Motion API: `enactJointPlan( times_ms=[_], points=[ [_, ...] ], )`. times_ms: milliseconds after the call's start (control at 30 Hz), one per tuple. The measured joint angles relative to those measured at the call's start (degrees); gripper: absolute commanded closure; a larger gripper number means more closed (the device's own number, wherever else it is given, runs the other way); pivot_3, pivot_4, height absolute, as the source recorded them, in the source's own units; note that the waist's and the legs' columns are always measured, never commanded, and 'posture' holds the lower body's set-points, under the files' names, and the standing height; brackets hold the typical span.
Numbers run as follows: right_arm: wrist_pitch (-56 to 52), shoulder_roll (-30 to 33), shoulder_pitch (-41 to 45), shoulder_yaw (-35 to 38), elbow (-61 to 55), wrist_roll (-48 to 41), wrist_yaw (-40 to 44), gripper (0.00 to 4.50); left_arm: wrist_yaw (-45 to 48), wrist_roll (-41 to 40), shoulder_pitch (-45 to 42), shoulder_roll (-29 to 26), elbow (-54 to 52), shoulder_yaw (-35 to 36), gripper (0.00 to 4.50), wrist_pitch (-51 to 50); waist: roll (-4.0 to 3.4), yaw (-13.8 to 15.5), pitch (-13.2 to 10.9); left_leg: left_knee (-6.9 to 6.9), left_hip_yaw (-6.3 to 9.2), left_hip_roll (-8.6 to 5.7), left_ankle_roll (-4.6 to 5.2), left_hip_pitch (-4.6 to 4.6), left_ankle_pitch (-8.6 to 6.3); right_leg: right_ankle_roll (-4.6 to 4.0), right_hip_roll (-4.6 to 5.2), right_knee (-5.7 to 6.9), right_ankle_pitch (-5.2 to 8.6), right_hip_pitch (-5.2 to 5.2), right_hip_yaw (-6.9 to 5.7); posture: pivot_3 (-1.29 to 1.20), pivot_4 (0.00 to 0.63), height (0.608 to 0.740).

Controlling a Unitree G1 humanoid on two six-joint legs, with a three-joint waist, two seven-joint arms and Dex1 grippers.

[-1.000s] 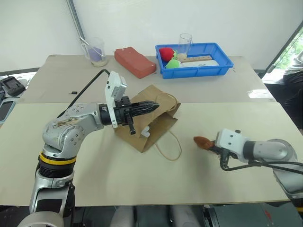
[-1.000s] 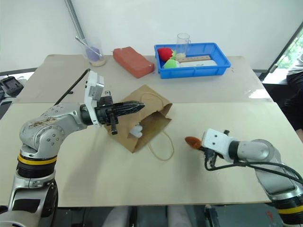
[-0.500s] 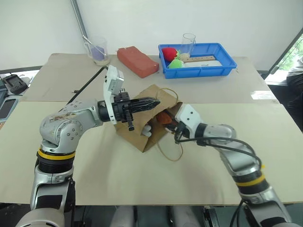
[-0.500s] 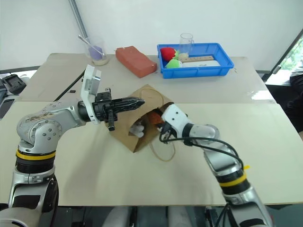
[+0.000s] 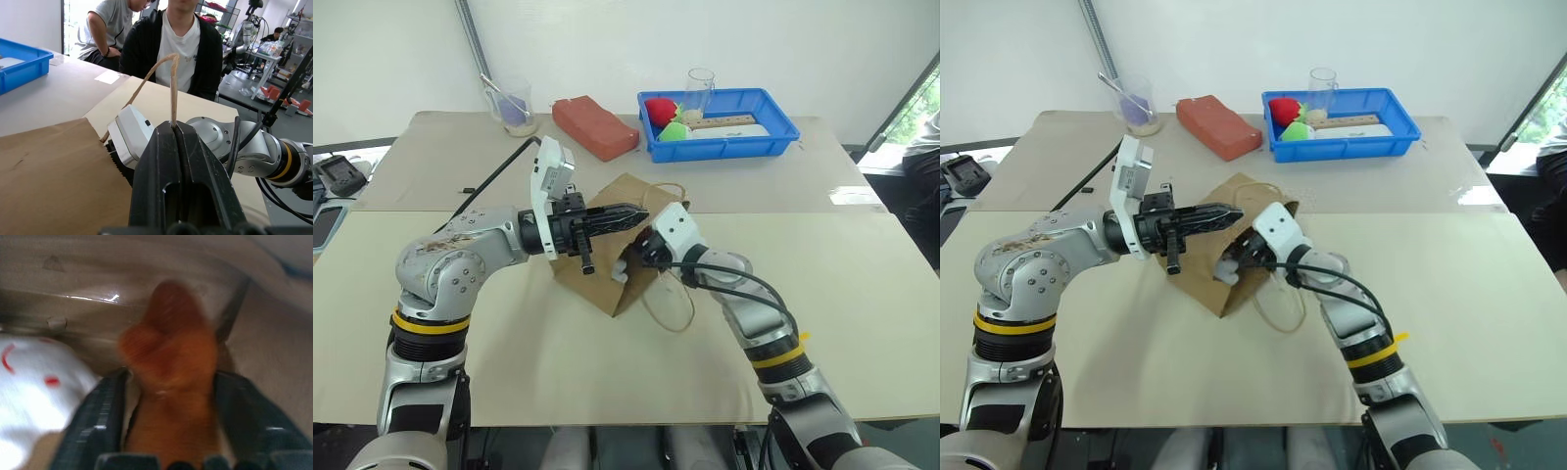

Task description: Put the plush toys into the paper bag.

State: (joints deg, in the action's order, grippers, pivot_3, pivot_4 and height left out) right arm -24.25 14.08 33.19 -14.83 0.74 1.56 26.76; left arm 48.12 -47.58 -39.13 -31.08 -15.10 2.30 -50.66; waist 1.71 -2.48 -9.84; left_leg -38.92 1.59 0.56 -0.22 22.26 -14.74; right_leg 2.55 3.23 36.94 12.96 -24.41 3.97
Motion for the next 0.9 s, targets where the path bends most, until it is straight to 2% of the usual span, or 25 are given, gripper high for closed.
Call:
enactJointPlan(
  times_ms=[33, 267, 633, 900],
  points=[
    [0.03, 0.09, -0.16, 0.0, -0.3, -0.01, 0.15, 0.02, -0.09, 0.01, 0.0, 0.04, 0.0, 0.0, 4.5, 0.0, 0.0, 0.0, 0.0, 0.0, 0.0, 0.0, 0.0, 0.0, 0.0, 0.0, 0.0, 0.0, 0.0, 0.0, 0.0, 0.0, 0.15, 0.74],
    [-1.45, 6.61, -4.19, 0.6, -11.35, -2.36, 6.44, 0.02, -0.52, 0.46, 0.15, 0.55, 0.09, -0.15, 4.5, 0.24, 0.0, 0.07, 0.0, 0.01, 0.01, -0.01, 0.0, 0.02, 0.0, 0.01, 0.01, -0.04, 0.0, 0.01, -0.01, 0.0, 0.15, 0.74],
    [-11.8, 23.9, -14.18, 11.56, -25.9, -15.6, 20.28, 0.02, -0.96, 0.98, 0.69, 0.81, 0.44, -0.45, 4.5, 0.59, 0.0, 0.11, 0.0, 0.0, 0.0, 0.0, 0.02, -0.01, -0.01, 0.01, -0.01, -0.15, 0.01, 0.11, -0.02, 0.0, 0.15, 0.74],
    [-6.33, 32.72, -25.65, 11.89, -26.66, -15.43, 26.44, 0.02, -0.94, 0.98, 0.34, 0.38, 1.71, 0.17, 4.5, 0.59, 0.02, -0.01, -0.01, -0.01, -0.06, 0.0, 0.02, -0.03, -0.01, 0.04, -0.03, -0.17, 0.03, 0.13, 0.02, 0.0, 0.15, 0.74]
  ],
)
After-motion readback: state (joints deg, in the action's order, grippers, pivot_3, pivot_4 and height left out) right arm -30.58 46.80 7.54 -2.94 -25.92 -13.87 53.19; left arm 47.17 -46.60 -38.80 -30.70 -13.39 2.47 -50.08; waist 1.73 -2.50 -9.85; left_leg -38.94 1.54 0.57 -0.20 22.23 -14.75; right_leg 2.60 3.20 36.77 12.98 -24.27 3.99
